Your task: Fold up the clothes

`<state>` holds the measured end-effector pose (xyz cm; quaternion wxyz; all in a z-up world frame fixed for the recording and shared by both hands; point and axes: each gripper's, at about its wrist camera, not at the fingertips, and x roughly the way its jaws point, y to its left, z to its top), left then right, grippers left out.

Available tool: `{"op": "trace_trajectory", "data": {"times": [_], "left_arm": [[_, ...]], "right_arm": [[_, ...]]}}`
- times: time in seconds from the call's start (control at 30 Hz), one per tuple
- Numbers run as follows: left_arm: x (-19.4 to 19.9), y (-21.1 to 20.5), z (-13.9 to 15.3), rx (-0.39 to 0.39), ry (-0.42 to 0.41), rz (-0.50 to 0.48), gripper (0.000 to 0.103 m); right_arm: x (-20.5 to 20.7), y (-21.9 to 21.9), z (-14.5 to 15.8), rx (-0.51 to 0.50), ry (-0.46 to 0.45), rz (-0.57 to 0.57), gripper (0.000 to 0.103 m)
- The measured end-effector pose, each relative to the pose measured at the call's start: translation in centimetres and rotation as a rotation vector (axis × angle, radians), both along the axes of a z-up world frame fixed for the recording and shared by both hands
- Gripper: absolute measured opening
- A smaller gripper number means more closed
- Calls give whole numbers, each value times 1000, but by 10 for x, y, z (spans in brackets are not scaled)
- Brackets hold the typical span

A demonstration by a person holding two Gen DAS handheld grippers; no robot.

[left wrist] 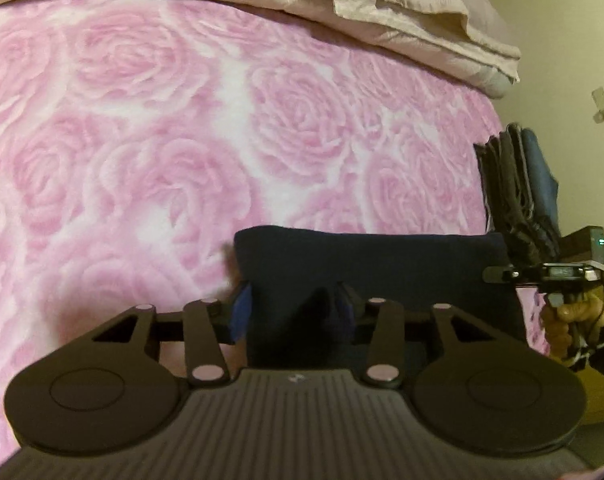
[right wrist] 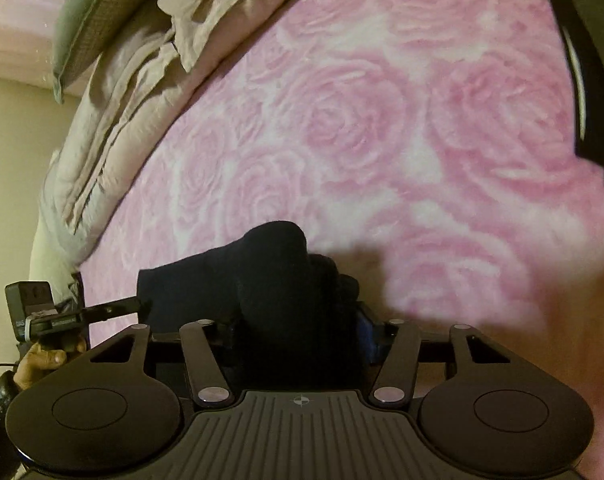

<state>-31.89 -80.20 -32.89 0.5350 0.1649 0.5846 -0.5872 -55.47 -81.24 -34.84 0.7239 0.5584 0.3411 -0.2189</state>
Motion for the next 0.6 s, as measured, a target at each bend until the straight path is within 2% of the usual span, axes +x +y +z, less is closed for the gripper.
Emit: {"op": "trace_trajectory", "data": {"times": [0.07, 0.2, 0.37, 0.6], "left_arm": [[0, 10, 2, 7, 5, 2, 48], [-1, 47, 1, 42, 44, 20, 51], [-2, 67, -16, 64, 79, 39, 52], [10, 26, -22, 8, 61, 20, 54]], "right_arm": [[0, 8, 6, -24, -1, -23, 67], [-6, 21, 15, -49, 20, -37, 77], [-9, 31, 10, -38, 27, -42, 81], [13, 5, 7, -90, 27, 5, 87]]}}
